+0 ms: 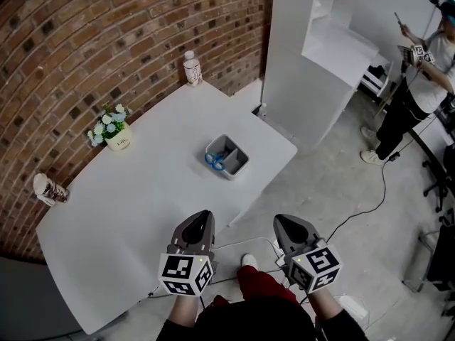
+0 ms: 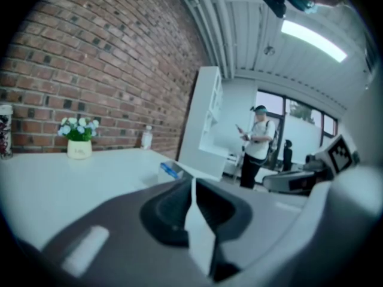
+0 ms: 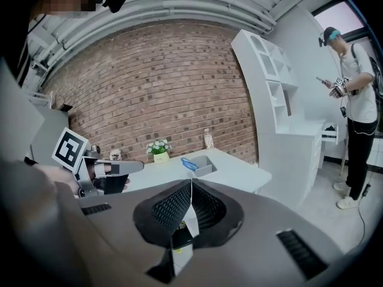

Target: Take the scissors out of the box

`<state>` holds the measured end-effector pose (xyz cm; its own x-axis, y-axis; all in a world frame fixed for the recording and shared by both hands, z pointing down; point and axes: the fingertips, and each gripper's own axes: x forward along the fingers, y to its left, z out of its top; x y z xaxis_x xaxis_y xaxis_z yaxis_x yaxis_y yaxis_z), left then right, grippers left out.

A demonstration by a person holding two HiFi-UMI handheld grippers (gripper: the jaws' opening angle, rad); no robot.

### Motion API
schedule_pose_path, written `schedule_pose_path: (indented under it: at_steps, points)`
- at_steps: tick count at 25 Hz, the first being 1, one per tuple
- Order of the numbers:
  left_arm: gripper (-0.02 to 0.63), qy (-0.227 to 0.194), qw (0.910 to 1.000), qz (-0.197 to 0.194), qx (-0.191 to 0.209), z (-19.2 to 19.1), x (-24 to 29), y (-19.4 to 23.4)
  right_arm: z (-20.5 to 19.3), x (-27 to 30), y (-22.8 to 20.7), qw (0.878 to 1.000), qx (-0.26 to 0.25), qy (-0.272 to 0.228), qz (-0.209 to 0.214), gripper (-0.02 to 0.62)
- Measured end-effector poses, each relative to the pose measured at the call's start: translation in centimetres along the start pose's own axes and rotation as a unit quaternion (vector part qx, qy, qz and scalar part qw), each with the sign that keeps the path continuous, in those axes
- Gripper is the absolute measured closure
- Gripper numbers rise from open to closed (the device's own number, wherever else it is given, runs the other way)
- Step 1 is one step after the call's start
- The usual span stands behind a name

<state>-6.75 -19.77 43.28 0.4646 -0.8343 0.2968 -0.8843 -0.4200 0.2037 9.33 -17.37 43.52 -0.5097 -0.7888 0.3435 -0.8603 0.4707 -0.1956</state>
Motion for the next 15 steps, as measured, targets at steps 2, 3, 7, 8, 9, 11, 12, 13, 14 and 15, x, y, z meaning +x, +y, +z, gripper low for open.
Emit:
schedule_pose_path:
  at_steps: [2, 3, 7, 8, 9, 11, 12, 13, 14, 15]
  points:
    - [0.581, 0.004, 1.0000, 0.001, -0.001, 0.2, 1.4, 0.2, 0.4, 0.9, -0.8, 1.000, -0.003, 0.003, 0.005, 0.586]
    - [0.577, 0.007, 1.0000, 0.002, -0.002, 0.3, 2.1, 0.3, 0.6, 1.4, -1.2, 1.000, -0.005, 0.005, 0.008, 0.586]
    - [0.561, 0.019, 0.9997, 0.009, -0.008, 0.4, 4.7, 0.8, 1.2, 2.9, -2.7, 1.000, -0.005, 0.010, 0.014, 0.586]
    - [0.555, 0.021, 0.9997, 0.010, -0.010, 0.3, 5.3, 0.9, 1.3, 3.2, -3.1, 1.000, -0.004, 0.011, 0.016, 0.586]
    - [0.549, 0.023, 0.9996, 0.010, -0.012, 0.2, 5.9, 1.0, 1.2, 3.6, -3.4, 1.000, -0.003, 0.012, 0.017, 0.586]
    - [0.542, 0.026, 0.9995, 0.008, -0.016, -0.1, 6.9, 1.2, 0.9, 4.2, -4.0, 1.000, -0.001, 0.016, 0.019, 0.586]
    - [0.535, 0.028, 0.9994, 0.007, -0.018, -0.2, 7.4, 1.2, 0.7, 4.5, -4.2, 1.000, 0.000, 0.018, 0.020, 0.586]
    - [0.531, 0.031, 0.9993, 0.008, -0.018, -0.4, 7.8, 1.3, 0.5, 4.8, -4.4, 1.000, 0.001, 0.021, 0.022, 0.586]
    - [0.526, 0.034, 0.9992, 0.010, -0.019, -0.5, 8.2, 1.4, 0.4, 5.1, -4.6, 0.999, 0.002, 0.023, 0.024, 0.586]
    - [0.523, 0.037, 0.9990, 0.013, -0.021, -0.6, 8.6, 1.5, 0.3, 5.4, -4.8, 0.999, 0.003, 0.025, 0.025, 0.586]
